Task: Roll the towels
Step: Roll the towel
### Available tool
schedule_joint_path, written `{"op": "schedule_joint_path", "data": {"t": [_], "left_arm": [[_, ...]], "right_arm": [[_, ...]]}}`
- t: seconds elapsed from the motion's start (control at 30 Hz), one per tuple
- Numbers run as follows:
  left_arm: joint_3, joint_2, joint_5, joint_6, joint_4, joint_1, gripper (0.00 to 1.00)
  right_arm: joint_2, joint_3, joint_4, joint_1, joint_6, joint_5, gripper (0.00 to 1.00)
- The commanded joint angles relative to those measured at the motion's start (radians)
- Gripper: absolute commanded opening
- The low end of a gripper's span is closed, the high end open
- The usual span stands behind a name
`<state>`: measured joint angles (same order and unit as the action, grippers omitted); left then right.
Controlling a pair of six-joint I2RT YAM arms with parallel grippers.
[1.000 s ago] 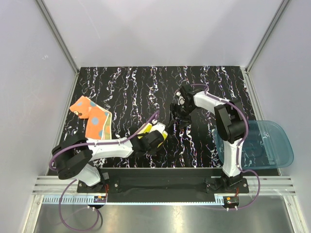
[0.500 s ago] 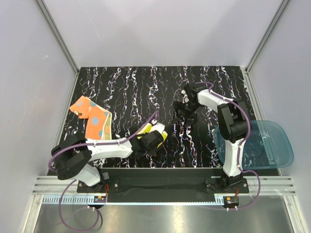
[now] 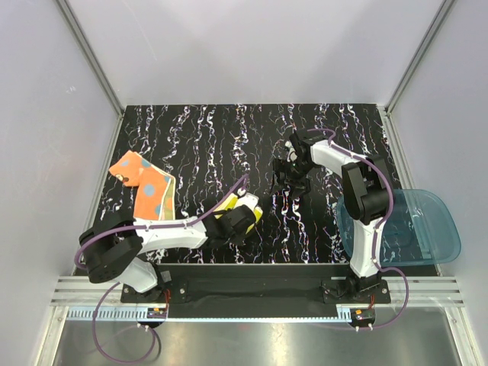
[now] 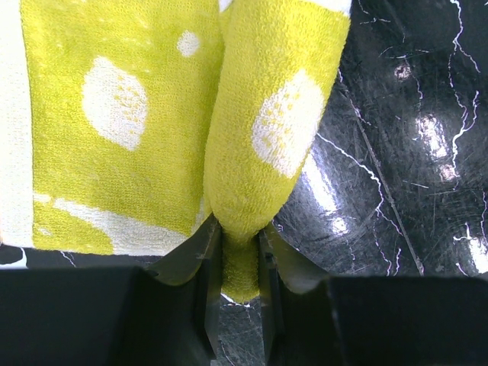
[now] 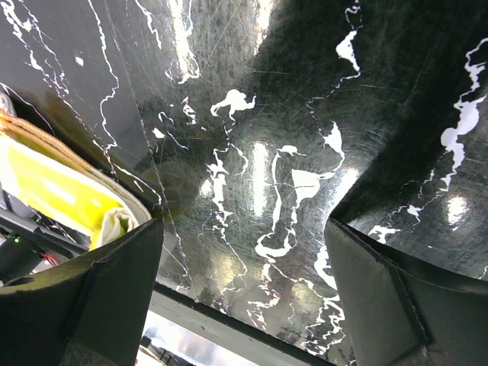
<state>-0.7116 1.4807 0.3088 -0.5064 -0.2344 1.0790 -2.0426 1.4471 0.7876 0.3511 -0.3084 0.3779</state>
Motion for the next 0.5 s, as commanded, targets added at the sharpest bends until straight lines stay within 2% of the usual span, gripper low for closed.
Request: {"op": "schedule_joint_path", "data": {"t": [0.0,0.17,0.33,0.47], "left_arm": [[0.015,-0.013,-0.053,-0.02,-0.031,0.002,0.0],[0.017,-0.048,-0.121,-0.035,-0.003,-0.02,0.0],[0.084,-0.123,-0.373,-0.092,0.139,-0.128,0.0],[0.104,-0.129,-0.521,-0.126,0.191,-0.204,0.0]], "right_arm": [[0.028,0.001,-0.001,-0.012,0.029,-0.063,0.95],[0.059,-0.019,-0.011,-0.015,0.022,-0.065,0.95],[0.091,-0.06,-0.028,-0.015,0.014,-0.053,0.96],[0.128,-0.105,-0.056,-0.017,0.002,-0.021,0.96]]}}
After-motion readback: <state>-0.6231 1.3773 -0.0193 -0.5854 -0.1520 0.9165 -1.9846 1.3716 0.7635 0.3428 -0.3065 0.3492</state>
